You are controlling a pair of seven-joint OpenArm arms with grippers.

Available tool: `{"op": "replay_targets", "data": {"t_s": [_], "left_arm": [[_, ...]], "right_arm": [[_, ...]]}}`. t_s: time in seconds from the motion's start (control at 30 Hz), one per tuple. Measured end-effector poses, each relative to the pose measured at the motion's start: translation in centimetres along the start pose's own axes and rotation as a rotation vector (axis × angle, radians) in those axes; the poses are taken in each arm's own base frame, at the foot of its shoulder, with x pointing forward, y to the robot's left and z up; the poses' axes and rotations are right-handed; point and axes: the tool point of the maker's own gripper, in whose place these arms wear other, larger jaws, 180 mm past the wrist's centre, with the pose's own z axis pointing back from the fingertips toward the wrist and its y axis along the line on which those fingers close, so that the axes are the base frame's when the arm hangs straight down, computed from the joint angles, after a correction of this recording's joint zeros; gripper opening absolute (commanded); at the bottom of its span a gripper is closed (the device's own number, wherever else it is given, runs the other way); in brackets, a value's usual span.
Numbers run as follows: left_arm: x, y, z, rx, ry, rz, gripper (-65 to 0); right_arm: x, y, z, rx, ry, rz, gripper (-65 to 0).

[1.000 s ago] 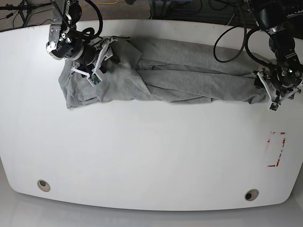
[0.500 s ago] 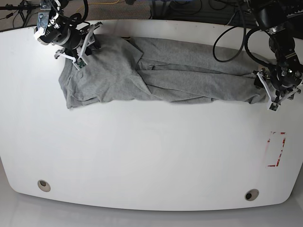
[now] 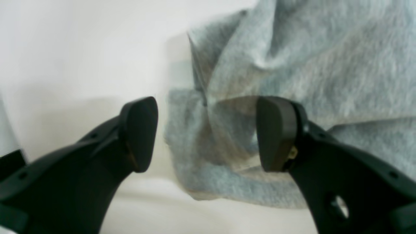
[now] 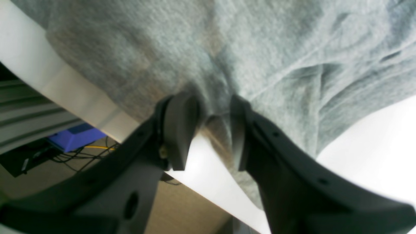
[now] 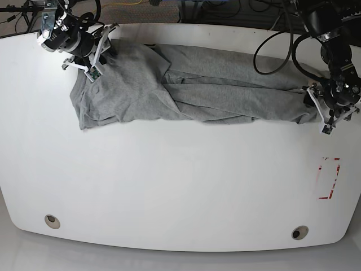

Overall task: Fold the T-shirt properly
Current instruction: 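Reposition the left gripper and grasp the shirt's folded end beside it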

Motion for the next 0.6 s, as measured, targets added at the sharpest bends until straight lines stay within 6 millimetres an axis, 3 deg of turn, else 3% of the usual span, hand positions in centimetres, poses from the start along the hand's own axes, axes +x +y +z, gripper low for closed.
{"op": "replay_targets", "data": {"t_s": [0.07,0.37,0.47,0.6], "left_arm": [[0.8,0.4,0.5,0.017,-0.021,-0.007,-21.4],[3.5,1.2,2.7,0.076,-0.108,-0.039,-21.1],[4.2,1.2,2.9,0.071,-0.134,-0.026,-21.0],[4.8,1.8,3.6,0.036,-0.214,0.07,-20.8]], "right_arm": [[0.5,-0.1,0.2,0.009,-0.027,-0.022,-45.5],[6.2,-3.5,2.1,-0.036,-0.233,-0.059,-45.5],[8.0,-3.3,1.5,-0.015,-0.298,-0.091,-45.5],[7.8,-3.6,-0.3,-0.022,-0.276,-0.122,-45.7]]}}
